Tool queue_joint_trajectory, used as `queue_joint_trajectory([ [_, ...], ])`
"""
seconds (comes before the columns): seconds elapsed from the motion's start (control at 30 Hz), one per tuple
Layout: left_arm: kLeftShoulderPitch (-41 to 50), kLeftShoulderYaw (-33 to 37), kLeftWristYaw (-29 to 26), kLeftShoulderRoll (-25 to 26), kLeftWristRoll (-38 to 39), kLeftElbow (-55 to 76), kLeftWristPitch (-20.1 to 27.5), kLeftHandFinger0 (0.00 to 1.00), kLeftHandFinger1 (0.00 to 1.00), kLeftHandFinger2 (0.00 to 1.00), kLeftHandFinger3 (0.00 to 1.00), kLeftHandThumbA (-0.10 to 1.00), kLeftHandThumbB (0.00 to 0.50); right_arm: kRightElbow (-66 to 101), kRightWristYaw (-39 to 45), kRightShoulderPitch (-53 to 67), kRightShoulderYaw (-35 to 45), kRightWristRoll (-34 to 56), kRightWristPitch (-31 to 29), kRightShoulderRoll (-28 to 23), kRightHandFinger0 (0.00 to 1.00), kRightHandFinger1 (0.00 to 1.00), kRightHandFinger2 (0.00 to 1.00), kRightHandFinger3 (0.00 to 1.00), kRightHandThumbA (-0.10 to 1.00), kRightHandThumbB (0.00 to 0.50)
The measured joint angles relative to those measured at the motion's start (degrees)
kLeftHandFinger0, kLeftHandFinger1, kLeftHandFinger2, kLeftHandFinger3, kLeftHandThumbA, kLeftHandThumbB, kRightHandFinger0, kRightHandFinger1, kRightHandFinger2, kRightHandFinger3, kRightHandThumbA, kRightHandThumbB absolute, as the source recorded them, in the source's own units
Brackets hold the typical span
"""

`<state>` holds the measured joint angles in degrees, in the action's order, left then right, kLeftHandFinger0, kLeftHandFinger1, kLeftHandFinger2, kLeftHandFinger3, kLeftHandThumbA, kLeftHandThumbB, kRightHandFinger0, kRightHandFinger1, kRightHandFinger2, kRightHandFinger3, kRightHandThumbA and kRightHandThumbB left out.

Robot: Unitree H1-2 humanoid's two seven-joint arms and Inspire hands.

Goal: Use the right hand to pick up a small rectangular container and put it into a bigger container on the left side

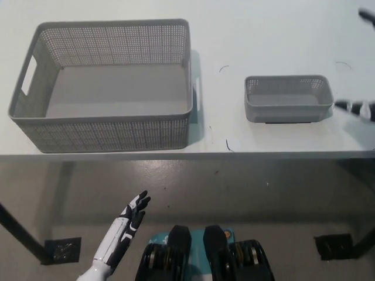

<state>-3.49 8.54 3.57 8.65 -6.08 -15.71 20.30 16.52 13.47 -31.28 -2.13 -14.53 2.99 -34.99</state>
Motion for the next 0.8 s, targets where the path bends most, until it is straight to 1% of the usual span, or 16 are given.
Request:
queue_joint_trajectory([
  [0.03,-0.1,0.0,0.0,0.0,0.0,0.0,0.0,1.00,1.00,1.00,1.00,1.00,0.297,-1.4,1.4,-2.9,-1.2,-0.3,1.2,-0.9,1.00,1.00,1.00,1.00,1.00,0.350],
  [0.07,-0.2,0.0,0.0,0.0,0.0,0.0,0.0,1.00,1.00,1.00,1.00,1.00,0.297,-2.3,2.2,-4.5,-1.9,-0.4,1.8,-1.4,1.00,1.00,1.00,1.00,1.00,0.355],
  [0.1,-0.2,0.0,0.0,0.0,0.0,0.0,0.0,1.00,1.00,1.00,1.00,1.00,0.294,-4.0,3.5,-7.5,-3.4,-0.8,2.6,-2.0,1.00,1.00,1.00,1.00,1.00,0.349],
  [0.23,-0.4,0.0,0.0,0.0,0.0,0.0,0.0,1.00,1.00,1.00,1.00,1.00,0.291,-11.3,7.6,-15.7,-8.4,-2.6,4.5,-2.5,1.00,1.00,1.00,1.00,1.00,0.383],
  [0.27,-0.5,0.0,0.0,0.0,0.0,0.0,0.0,1.00,1.00,1.00,1.00,1.00,0.292,-13.6,8.7,-18.1,-10.0,-3.1,5.0,-2.5,1.00,1.00,1.00,1.00,1.00,0.382],
  [0.3,-0.5,0.0,0.0,0.0,0.0,0.0,0.0,1.00,1.00,1.00,1.00,1.00,0.305,-14.6,9.1,-18.6,-10.5,-3.3,5.1,-2.5,1.00,1.00,1.00,1.00,1.00,0.393],
  [0.4,-0.6,0.0,0.0,0.1,0.0,0.0,0.0,1.00,1.00,1.00,1.00,1.00,0.300,-24.1,12.3,-25.5,-16.1,-5.7,5.8,-2.1,1.00,1.00,1.00,1.00,1.00,0.386],
  [0.43,-0.6,0.0,0.0,0.1,0.0,-0.1,0.0,1.00,1.00,1.00,1.00,1.00,0.294,-26.2,12.9,-26.9,-17.4,-6.1,5.9,-2.0,1.00,1.00,1.00,1.00,1.00,0.368],
  [0.47,-0.7,0.0,0.0,0.1,0.0,-0.1,0.0,1.00,1.00,1.00,1.00,1.00,0.295,-28.9,13.7,-28.8,-19.0,-6.8,6.1,-1.7,1.00,1.00,1.00,1.00,1.00,0.377],
  [0.53,-0.7,0.0,0.0,0.1,0.0,-0.1,0.0,1.00,1.00,1.00,1.00,1.00,0.295,-35.5,15.4,-32.4,-22.3,-8.1,6.3,-0.9,1.00,1.00,1.00,1.00,1.00,0.380],
  [0.6,-0.8,0.0,0.0,0.2,0.0,-0.1,0.0,1.00,1.00,1.00,1.00,1.00,0.293,-41.5,16.7,-35.4,-25.3,-9.2,6.4,0.1,1.00,1.00,1.00,1.00,1.00,0.396],
  [0.67,-0.9,0.0,0.0,0.2,0.0,-0.1,0.0,1.00,1.00,1.00,1.00,1.00,0.291,-47.9,18.1,-38.4,-28.3,-10.2,6.4,1.5,1.00,1.00,1.00,1.00,1.00,0.397],
  [0.7,-1.0,0.0,0.0,0.2,0.0,-0.1,0.0,1.00,1.00,1.00,1.00,1.00,0.290,-51.6,19.0,-40.2,-29.9,-10.9,6.4,2.5,1.00,1.00,1.00,1.00,1.00,0.389],
  [0.73,-1.1,0.0,0.1,0.3,0.0,-0.1,0.0,1.00,1.00,1.00,1.00,1.00,0.287,-54.2,19.6,-41.4,-31.0,-11.4,6.4,3.2,1.00,1.00,1.00,1.00,1.00,0.366],
  [0.8,-1.3,0.0,0.1,0.4,0.0,-0.1,0.0,1.00,1.00,1.00,1.00,1.00,0.288,-59.4,20.7,-43.8,-33.1,-12.1,6.4,4.9,1.00,1.00,1.00,1.00,1.00,0.372],
])
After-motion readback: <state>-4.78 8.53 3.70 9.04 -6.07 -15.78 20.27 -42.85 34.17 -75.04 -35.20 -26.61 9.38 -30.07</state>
